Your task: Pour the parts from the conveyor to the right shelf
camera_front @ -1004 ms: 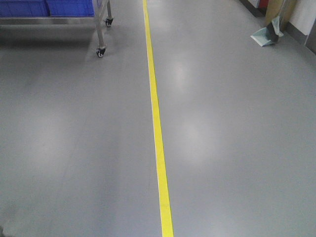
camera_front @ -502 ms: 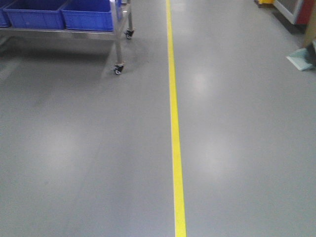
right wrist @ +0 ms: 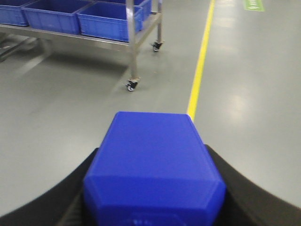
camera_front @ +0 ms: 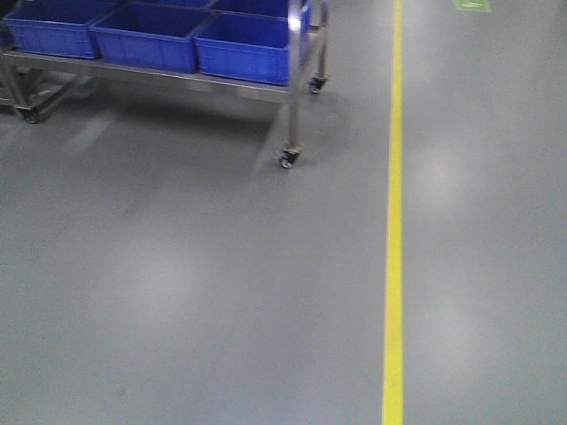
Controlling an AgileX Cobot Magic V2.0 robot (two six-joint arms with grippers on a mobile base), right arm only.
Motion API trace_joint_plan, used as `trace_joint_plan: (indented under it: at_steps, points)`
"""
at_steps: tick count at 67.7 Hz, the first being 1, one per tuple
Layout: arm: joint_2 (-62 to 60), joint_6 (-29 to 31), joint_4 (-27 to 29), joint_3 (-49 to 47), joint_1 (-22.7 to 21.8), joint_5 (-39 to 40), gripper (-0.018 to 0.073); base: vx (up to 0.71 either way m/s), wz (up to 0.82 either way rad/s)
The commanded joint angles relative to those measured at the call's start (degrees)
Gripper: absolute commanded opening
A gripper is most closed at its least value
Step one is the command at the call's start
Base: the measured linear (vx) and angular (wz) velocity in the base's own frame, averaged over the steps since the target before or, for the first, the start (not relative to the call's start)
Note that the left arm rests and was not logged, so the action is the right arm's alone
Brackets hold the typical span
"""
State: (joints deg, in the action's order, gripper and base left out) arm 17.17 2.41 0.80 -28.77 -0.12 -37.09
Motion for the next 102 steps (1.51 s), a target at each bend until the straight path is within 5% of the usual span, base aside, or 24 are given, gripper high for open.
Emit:
trace_joint_plan:
  at_steps: [1, 102]
  points:
    - [0.5, 0.3, -0.3, -1.5, 0.1, 4.4, -0.0006, 0.66, 0.41]
    - [0.5, 0.3, -0.3, -1.5, 0.1, 4.4, -0.0006, 0.67, 0.56]
